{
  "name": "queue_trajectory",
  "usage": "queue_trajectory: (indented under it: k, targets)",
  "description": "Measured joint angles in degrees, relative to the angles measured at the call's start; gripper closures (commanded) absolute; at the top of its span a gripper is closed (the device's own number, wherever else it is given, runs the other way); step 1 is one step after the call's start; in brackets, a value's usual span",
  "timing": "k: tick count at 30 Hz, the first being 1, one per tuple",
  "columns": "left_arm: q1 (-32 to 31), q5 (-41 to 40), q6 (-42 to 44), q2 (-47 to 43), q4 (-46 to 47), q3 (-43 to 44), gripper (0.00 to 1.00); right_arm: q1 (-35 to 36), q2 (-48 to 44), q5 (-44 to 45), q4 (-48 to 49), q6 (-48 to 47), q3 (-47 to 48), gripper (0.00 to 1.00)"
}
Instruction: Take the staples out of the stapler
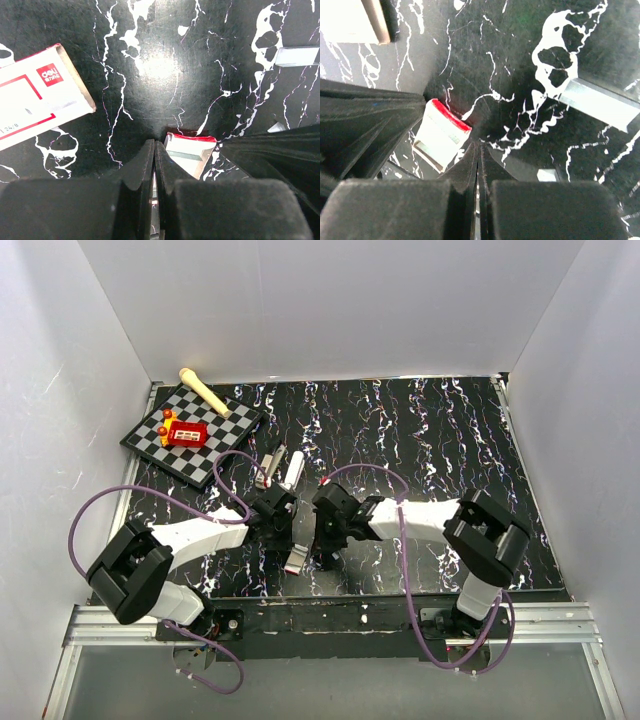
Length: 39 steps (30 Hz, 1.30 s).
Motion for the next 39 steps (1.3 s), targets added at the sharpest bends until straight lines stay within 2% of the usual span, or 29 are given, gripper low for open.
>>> queue_trajectory:
  k: [7, 9, 12, 17, 24, 29, 39]
  targets:
    - [0.0, -0.1, 0.2, -0.2, -1.5, 0.3, 1.0, 0.0, -7.9, 3.1, -4.2, -3.3, -0.1, 0.98]
    - [-0.1, -0.2, 0.5, -0.1, -2.0, 0.5, 1.0, 0.0, -11.1, 4.4, -5.7, -5.1, -0.1, 0.89]
    - [-0.1, -0.2, 1.2, 0.9, -2.9, 1.5, 1.0, 0.0, -14.9, 6.8, -8.9, -9.5, 0.4, 0.68]
    - [-0.1, -0.2, 2.6, 2.4, -3.3, 2.9, 1.0, -1.1, -15.5, 9.1, -12.6, -18.8, 2.1, 0.5]
    - [-0.1, -0.1, 4.9, 4.7, -2.3, 5.0, 1.0, -4.2, -17.4, 9.5, -15.4, -29.6, 1.9, 0.48]
    - [-0.2, 1.4, 6.5, 5.8, -0.4, 5.6, 1.0, -4.7, -20.2, 10.1, -15.9, -33.6, 1.1, 0.47]
    - [-2.8, 7.0, 9.9, 7.0, 3.5, 5.6, 1.0, -5.0, -19.8, 10.2, -16.9, -42.7, -0.5, 0.44]
